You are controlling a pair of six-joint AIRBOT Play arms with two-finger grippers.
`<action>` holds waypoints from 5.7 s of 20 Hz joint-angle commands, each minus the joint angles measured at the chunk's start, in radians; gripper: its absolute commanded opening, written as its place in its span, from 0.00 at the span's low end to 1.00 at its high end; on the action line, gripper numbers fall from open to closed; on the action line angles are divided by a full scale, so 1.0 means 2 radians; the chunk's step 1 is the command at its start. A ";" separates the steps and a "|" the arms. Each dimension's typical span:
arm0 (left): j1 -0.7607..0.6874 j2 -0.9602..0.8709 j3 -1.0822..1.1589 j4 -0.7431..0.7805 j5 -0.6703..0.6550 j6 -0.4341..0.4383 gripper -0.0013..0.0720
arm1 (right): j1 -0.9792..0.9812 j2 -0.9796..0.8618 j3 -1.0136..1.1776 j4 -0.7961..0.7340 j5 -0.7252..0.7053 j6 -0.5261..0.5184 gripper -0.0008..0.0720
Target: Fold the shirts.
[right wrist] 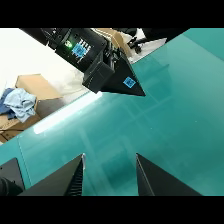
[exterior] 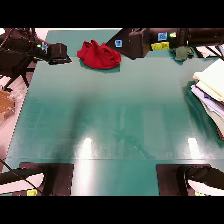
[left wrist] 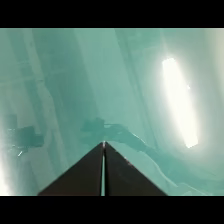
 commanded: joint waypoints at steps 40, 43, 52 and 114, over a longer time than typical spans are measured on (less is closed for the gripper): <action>0.000 -0.289 -0.094 -0.291 0.426 -0.091 0.99 | 0.001 -0.002 0.001 0.003 0.040 0.000 0.54; 0.000 -0.358 -0.018 -0.322 0.459 -0.070 0.99 | 0.001 -0.002 0.001 0.003 0.055 0.000 0.54; 0.000 -0.474 0.147 -0.321 0.494 -0.053 0.89 | 0.001 -0.002 0.001 0.003 0.073 0.001 0.54; -0.166 0.113 -0.373 0.237 -0.139 -0.065 0.06 | -0.149 -0.356 -0.065 0.066 0.024 0.041 0.82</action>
